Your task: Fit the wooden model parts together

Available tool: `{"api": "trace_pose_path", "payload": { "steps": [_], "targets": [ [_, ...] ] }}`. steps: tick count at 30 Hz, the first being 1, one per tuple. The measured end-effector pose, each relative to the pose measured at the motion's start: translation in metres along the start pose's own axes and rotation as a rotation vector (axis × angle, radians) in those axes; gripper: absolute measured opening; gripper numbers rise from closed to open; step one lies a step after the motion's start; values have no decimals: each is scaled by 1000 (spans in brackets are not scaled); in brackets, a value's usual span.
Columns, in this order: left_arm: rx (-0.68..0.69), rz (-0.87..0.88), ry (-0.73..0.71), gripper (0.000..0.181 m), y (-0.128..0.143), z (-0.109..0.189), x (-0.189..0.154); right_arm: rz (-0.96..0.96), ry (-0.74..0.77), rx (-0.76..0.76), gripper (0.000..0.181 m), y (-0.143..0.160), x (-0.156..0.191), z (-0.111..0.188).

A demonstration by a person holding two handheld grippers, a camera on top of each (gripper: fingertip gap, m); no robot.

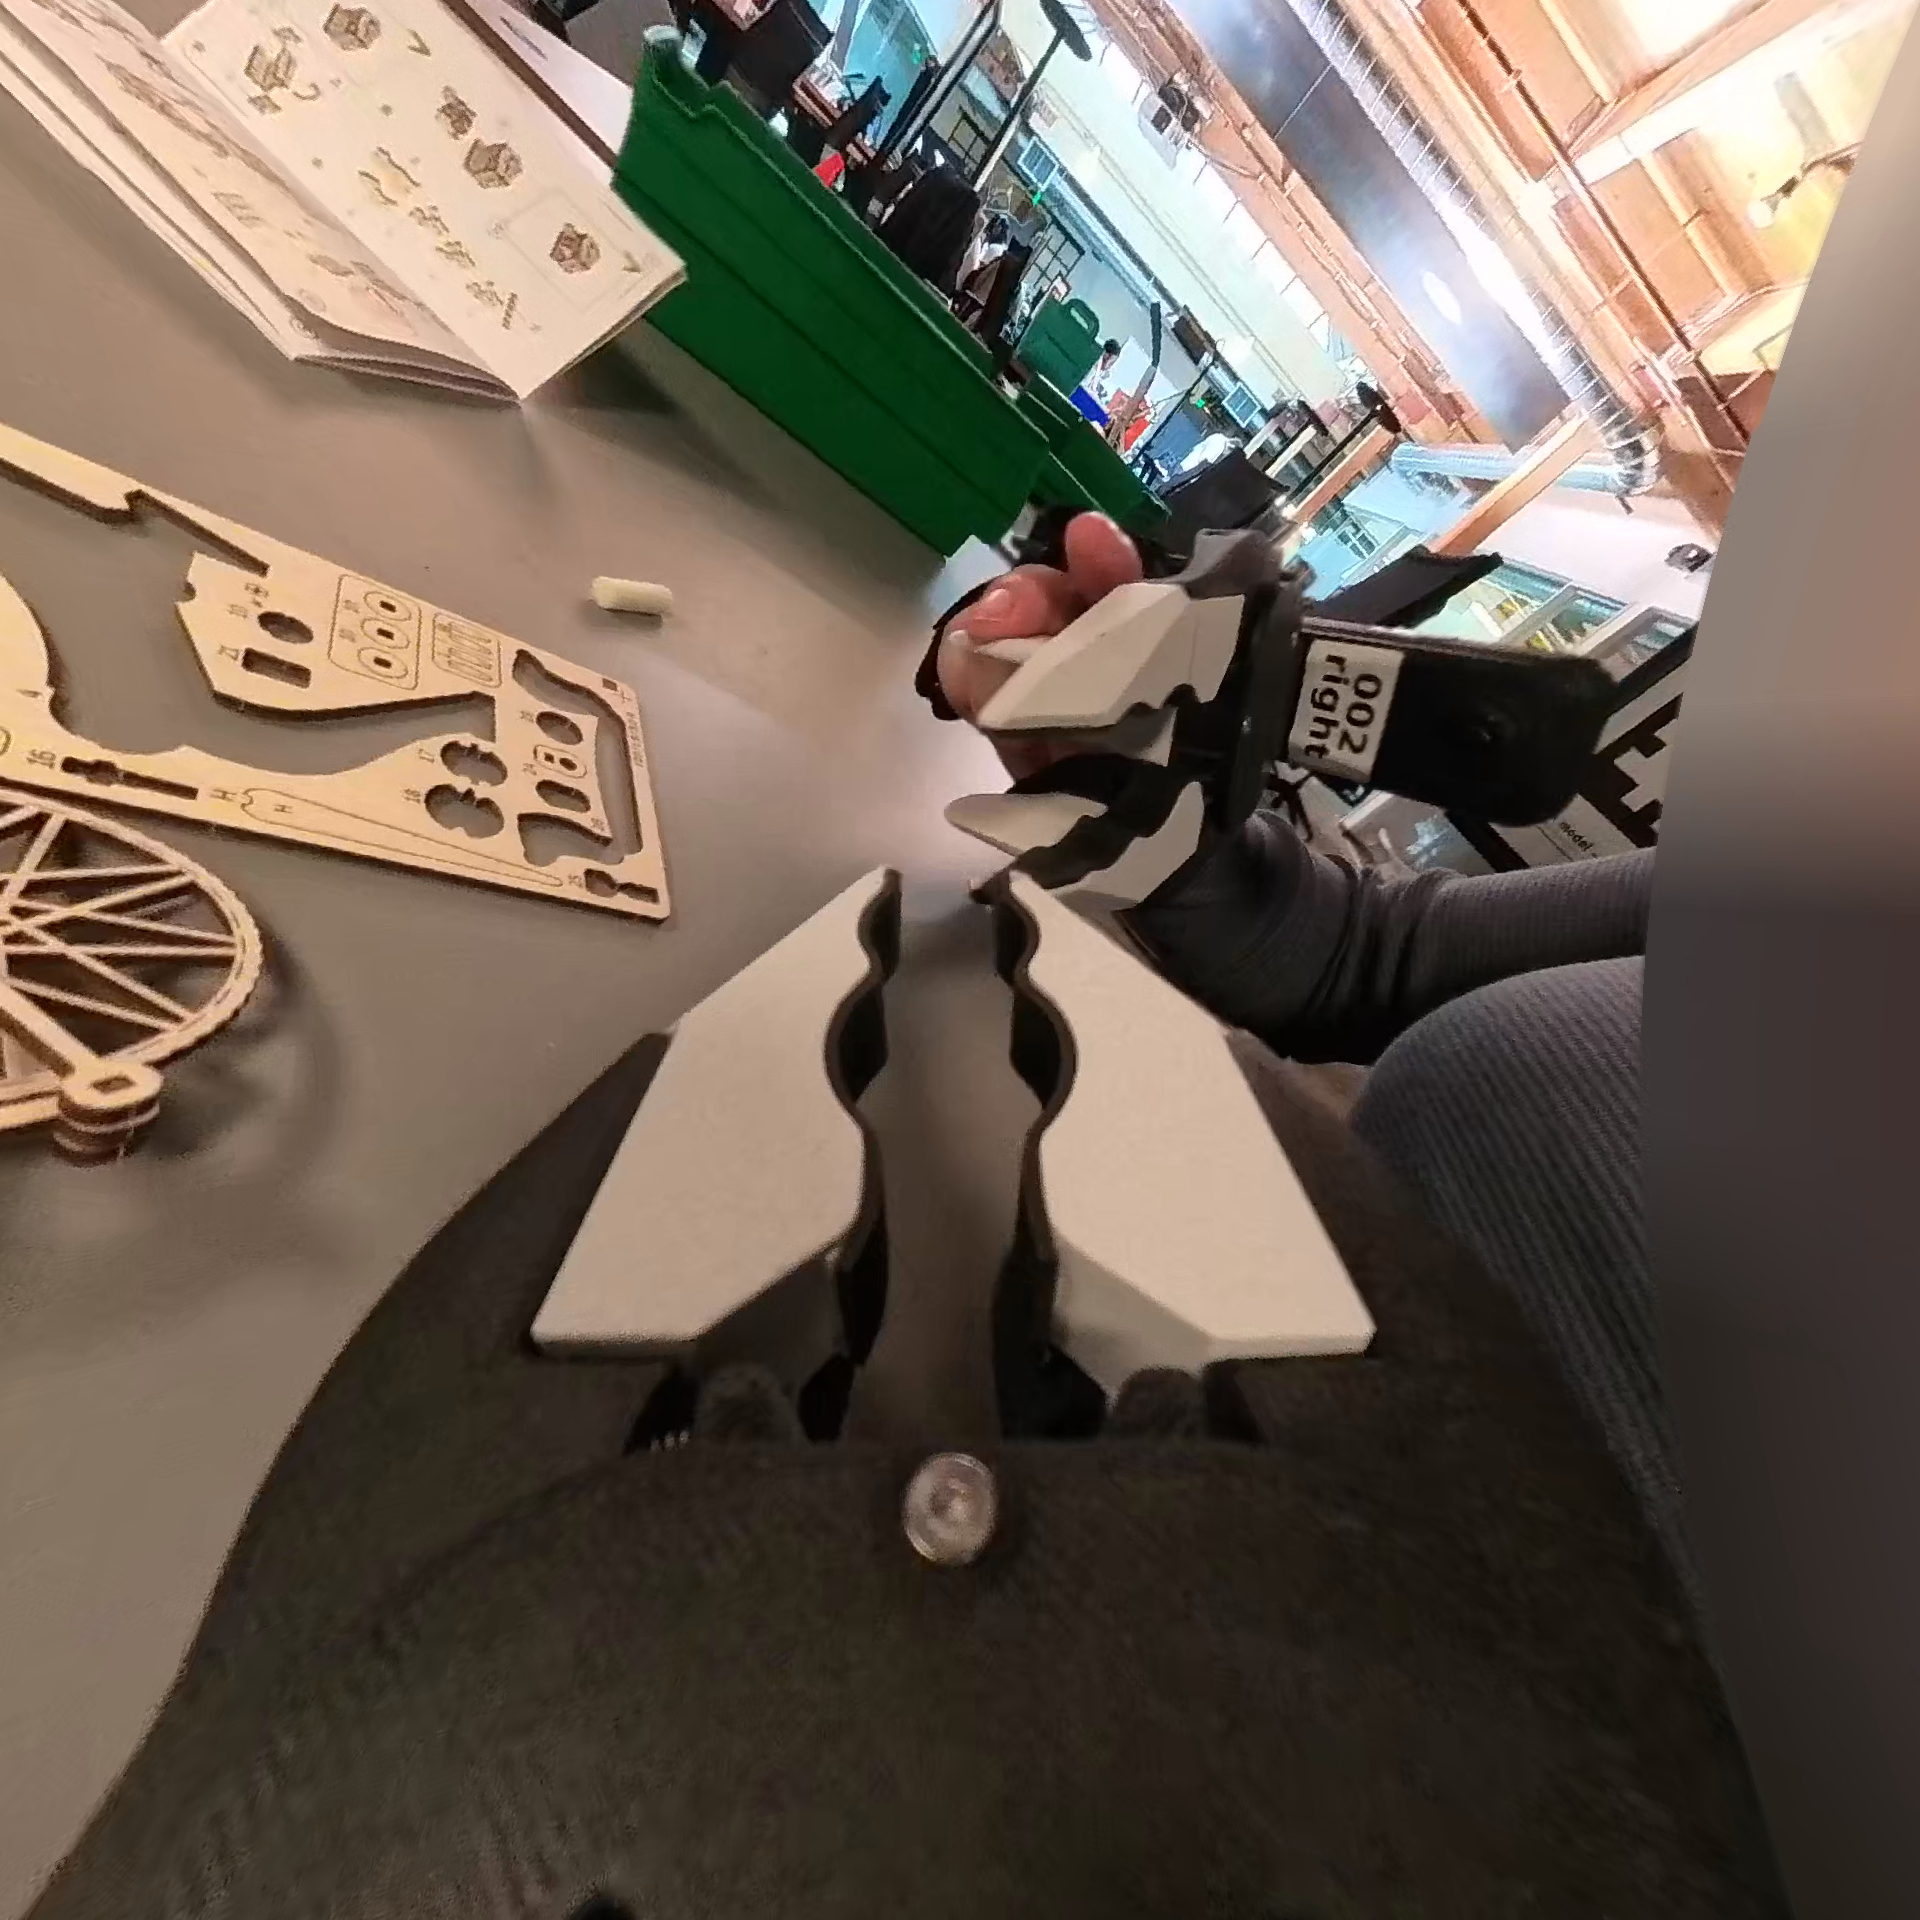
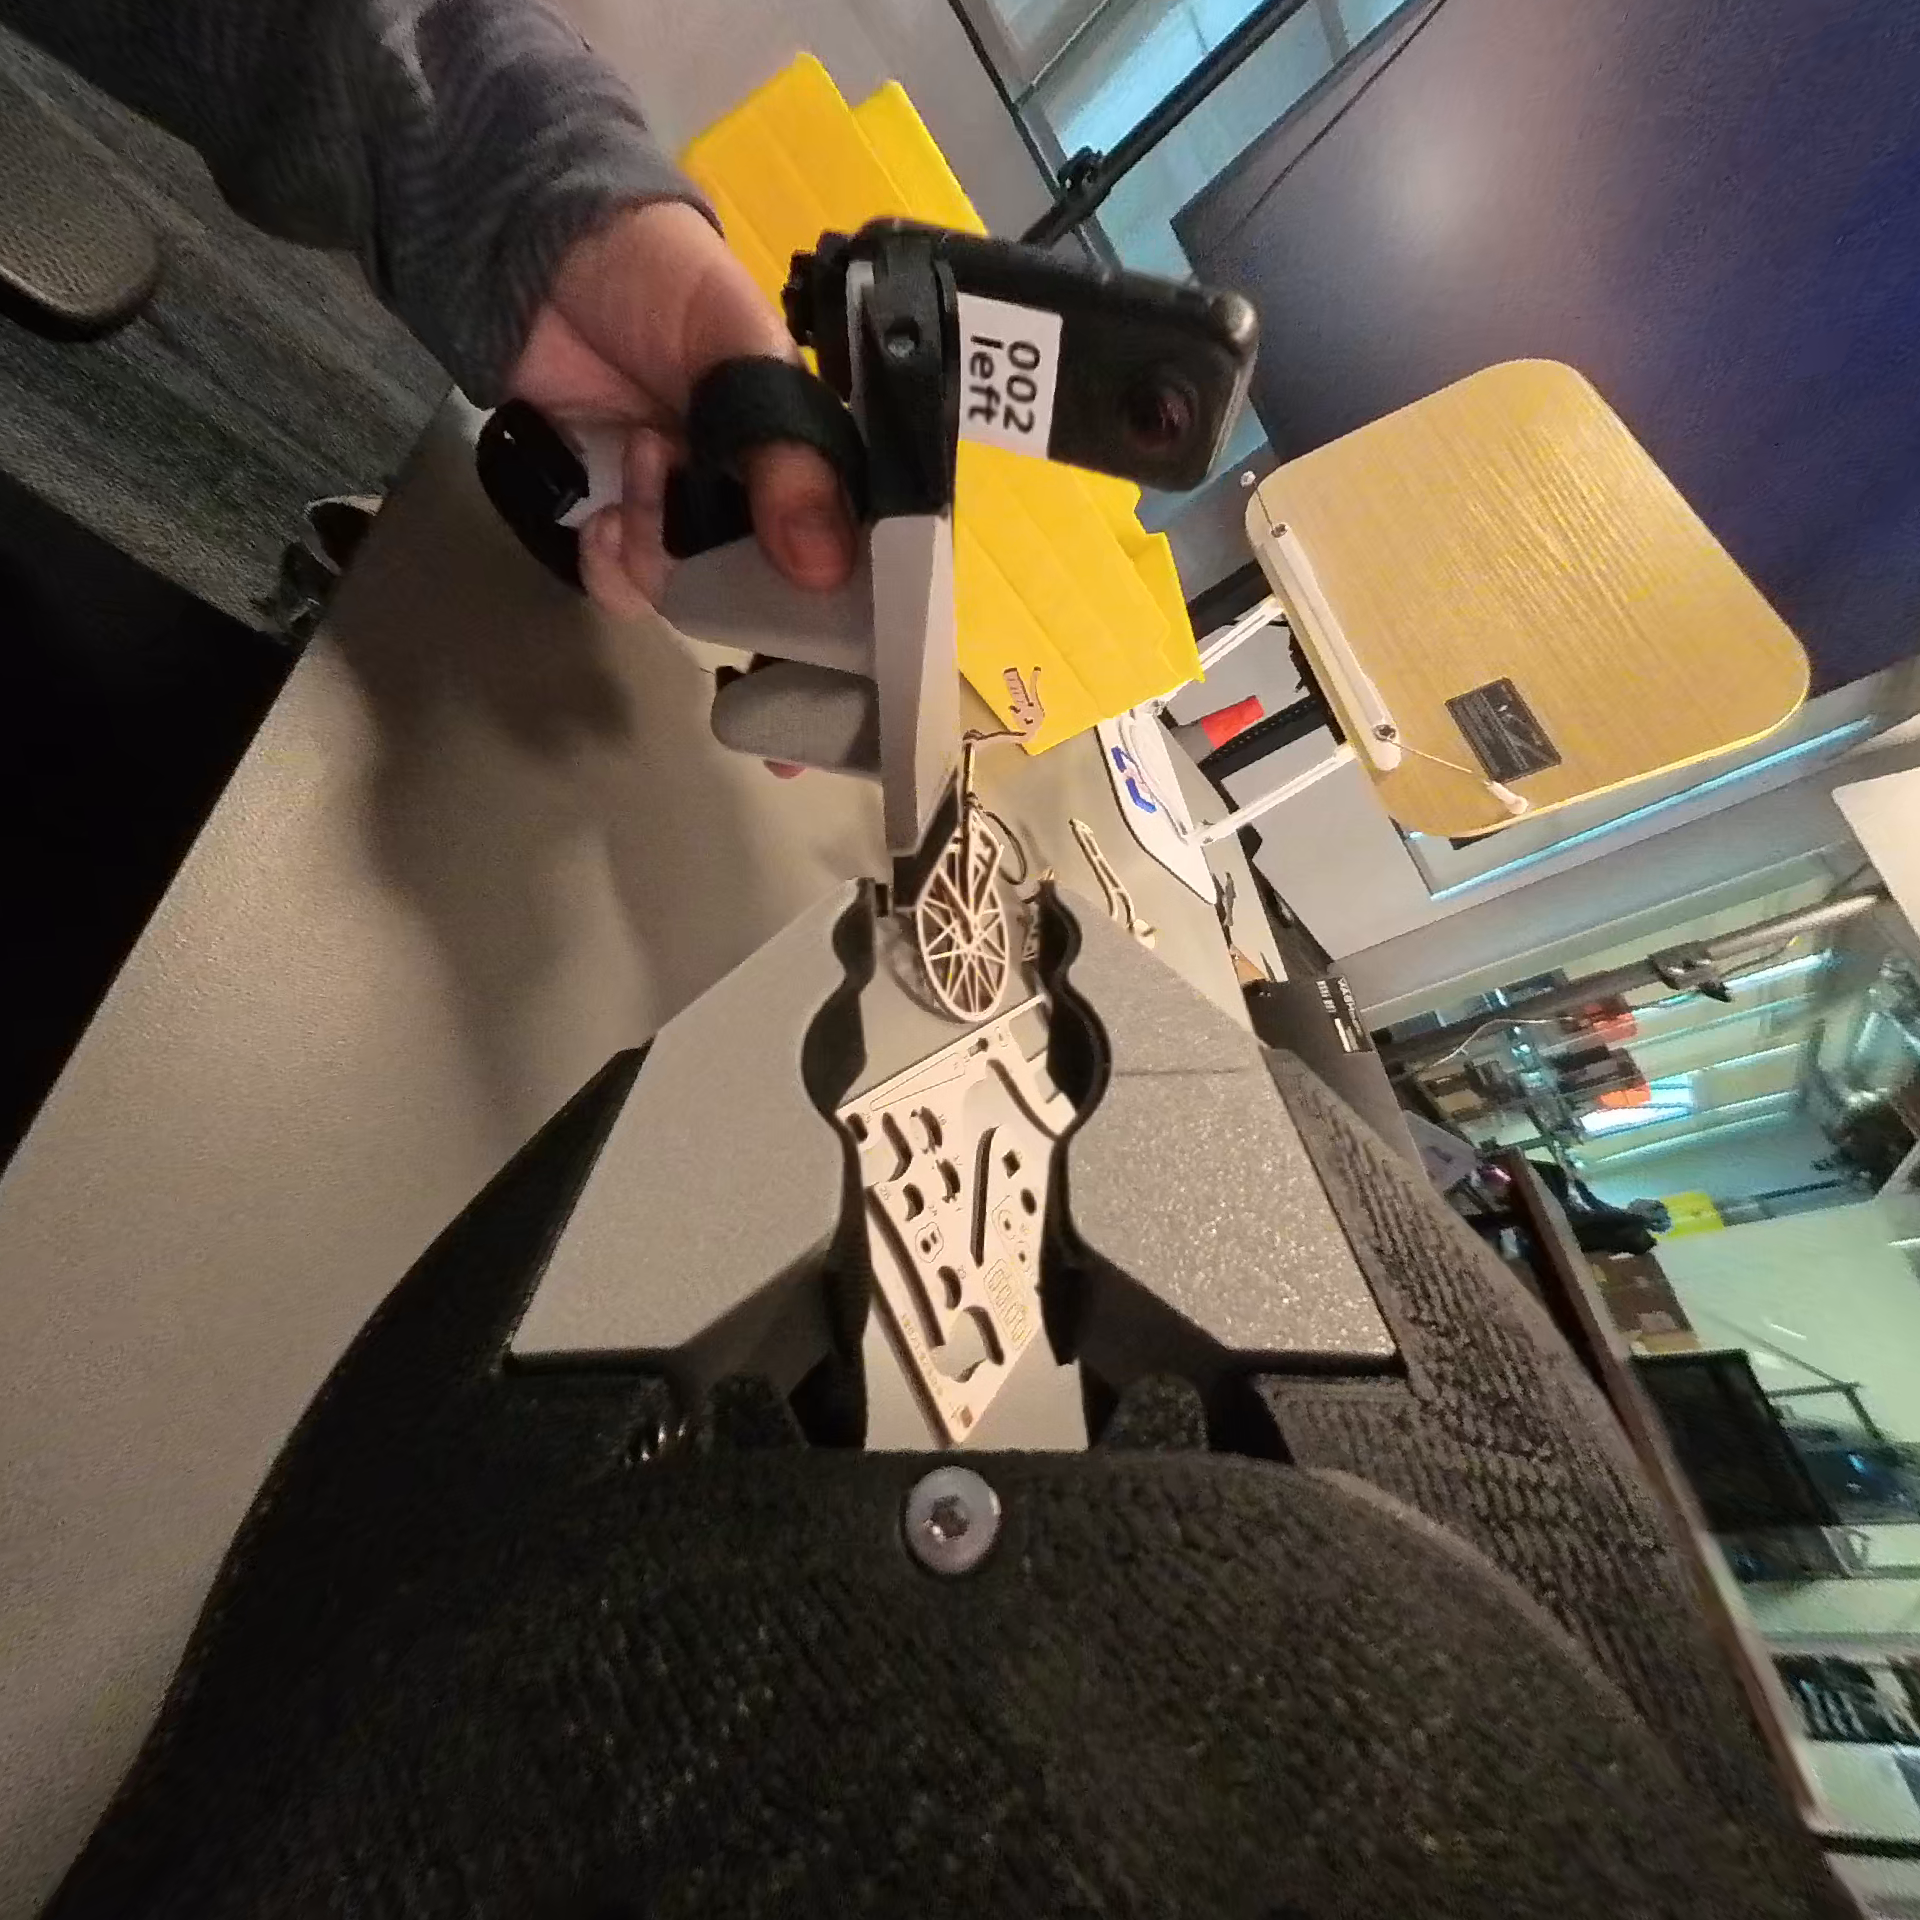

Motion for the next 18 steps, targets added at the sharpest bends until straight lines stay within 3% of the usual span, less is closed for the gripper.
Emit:
{"api": "trace_pose_path", "payload": {
  "steps": [4, 9, 14, 18],
  "targets": [
    [-3, 74, 57, 17, 2, -2, -2, 18, 4, -2, 28, 0, 2, 0],
    [7, 87, 89, 1, 4, -5, -3, 22, 7, -3, 28, 0, 4, -1],
    [5, 59, 58, 0, 4, -6, 0, -8, -3, -16, 27, 1, 5, -4],
    [-82, -79, -2, 0, -7, 1, 3, -267, -2, -93, 23, 1, -6, -2]
  ]
}}
Point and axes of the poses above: each gripper's, where its closed fingertips meet, z back along the fingers, y out of its underside, x = y × z across the jaws, the point moved 5 cm from there along z, back along the fingers, and after that the axes turned 15 degrees about -z, right-handed, at the moved point
